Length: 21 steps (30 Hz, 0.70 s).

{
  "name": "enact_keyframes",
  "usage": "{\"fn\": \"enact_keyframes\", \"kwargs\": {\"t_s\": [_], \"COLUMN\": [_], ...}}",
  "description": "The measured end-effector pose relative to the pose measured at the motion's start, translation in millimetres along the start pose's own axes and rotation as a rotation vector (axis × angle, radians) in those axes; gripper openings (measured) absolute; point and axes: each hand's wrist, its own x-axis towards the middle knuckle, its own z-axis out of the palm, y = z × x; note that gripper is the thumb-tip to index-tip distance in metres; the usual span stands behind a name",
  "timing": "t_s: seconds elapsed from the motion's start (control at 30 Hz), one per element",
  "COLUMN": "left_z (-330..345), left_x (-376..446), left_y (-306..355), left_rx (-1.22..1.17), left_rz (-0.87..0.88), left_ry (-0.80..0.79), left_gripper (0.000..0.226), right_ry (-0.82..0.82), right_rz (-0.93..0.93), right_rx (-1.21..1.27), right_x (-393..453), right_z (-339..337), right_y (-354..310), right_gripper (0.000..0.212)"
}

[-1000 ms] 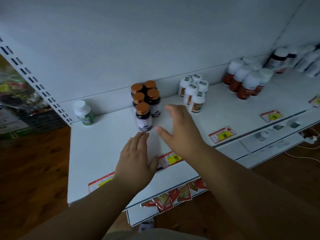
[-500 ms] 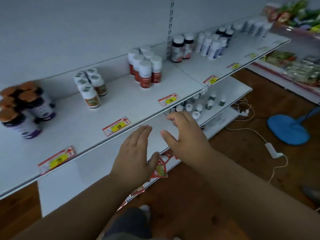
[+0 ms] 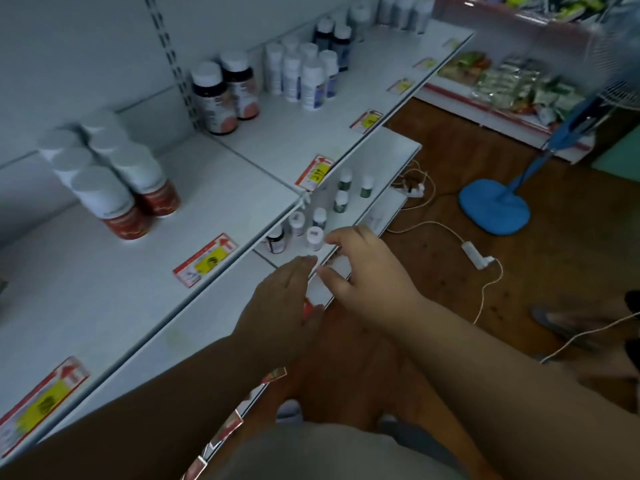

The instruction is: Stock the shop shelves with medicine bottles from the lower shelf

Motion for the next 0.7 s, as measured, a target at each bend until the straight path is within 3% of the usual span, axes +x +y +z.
{"fn": "enact_keyframes", "kwargs": {"t_s": [0.23,0.33,0.53,0.7], "left_z": [43.2,76.9,161.3,215.8], "left_x": [74.9,105.9,164.5,203.9], "left_y": [11.5,8.1,-23.6,-75.6], "left_rx": [0.02,0.026,-0.057,-0.061], "left_rz": [-0.142,-0.276,-0.53,-0.574], "left_ry": [0.017,0.029,-0.052,-0.083], "left_gripper": [0.075,0.074,0.073,0.071], "right_ry": [-0.012,-0.114,-0.206,-0.207], "right_rz": [-0.083,-0.037,0.048,0.144], "right_rx": [0.088,0.14,0.198,0.255], "right_x": [59.0,87.8,128.8,166.1], "right_z": [7.4,27.3,116.4,208.5], "right_y": [93.4,142.6,242.4,289.6], "right_gripper": [0.039,0.039,0.048,0.057]}}
